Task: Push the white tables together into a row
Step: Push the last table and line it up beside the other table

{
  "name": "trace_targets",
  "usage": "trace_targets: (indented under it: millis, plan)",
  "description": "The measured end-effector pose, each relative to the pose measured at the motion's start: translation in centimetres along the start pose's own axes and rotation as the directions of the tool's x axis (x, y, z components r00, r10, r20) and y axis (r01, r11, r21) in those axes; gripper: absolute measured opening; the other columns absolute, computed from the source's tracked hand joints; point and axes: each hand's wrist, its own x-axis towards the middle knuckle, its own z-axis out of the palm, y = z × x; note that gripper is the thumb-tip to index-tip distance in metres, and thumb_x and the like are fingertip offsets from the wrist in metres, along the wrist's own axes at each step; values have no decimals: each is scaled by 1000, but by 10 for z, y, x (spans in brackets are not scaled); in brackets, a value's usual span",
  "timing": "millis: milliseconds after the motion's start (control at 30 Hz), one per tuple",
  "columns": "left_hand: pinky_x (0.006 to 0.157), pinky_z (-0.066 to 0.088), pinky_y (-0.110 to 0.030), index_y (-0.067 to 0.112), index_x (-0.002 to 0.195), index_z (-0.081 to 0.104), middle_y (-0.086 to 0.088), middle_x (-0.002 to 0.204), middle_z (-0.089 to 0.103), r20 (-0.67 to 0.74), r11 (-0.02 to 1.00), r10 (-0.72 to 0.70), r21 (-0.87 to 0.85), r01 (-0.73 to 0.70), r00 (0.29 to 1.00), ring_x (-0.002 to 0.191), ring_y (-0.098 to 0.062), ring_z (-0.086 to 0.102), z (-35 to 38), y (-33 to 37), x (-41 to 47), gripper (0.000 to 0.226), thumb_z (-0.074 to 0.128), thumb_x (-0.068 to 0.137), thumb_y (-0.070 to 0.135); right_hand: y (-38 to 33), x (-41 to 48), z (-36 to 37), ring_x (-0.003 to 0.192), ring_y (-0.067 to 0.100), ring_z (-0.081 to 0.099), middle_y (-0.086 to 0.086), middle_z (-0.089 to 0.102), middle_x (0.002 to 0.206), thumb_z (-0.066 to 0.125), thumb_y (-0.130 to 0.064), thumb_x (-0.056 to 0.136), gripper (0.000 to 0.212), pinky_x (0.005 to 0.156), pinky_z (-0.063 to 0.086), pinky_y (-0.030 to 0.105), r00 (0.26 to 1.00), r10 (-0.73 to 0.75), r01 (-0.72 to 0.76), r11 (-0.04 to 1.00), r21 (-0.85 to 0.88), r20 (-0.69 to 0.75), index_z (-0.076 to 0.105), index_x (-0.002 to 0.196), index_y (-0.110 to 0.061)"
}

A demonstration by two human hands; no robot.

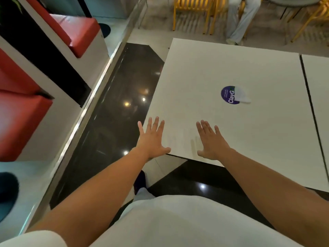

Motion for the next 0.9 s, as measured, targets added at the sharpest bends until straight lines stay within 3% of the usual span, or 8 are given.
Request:
trace_targets:
  millis: [167,433,700,900]
  plan:
    - [110,-15,-68,21,156,-11,-8,166,-13,60,974,205,81,-210,977,150,-35,-17,-27,-70,55,110,43,80,78,-53,53,-15,151,26,-16,13,-21,163,57,-55,88,113,122,-1,51,988,151,-155,980,126,41,-25,151,-11]
    - [117,-8,-63,20,158,8,-8,167,3,159,857,493,77,-509,855,153,-29,-2,-66,-150,135,94,53,86,60,-119,126,-33,152,25,-11,13,-16,165,50,-60,90,106,121,5,53,903,414,-427,835,349,113,-20,153,-12]
    - [118,-6,-63,21,158,-2,-8,167,-6,243,641,692,226,-733,680,152,-27,-9,-104,-166,248,97,54,87,55,-113,178,-44,152,26,-9,14,-14,165,50,-65,88,109,121,8,55,755,634,-627,625,465,166,-20,153,-12]
    - [118,-7,-62,22,157,-8,-8,166,-13,270,476,787,306,-824,555,152,-28,-13,-137,-157,330,102,55,86,58,-104,215,-52,152,29,-7,15,-13,165,48,-68,87,110,120,9,56,623,757,-730,472,494,196,-18,154,-11]
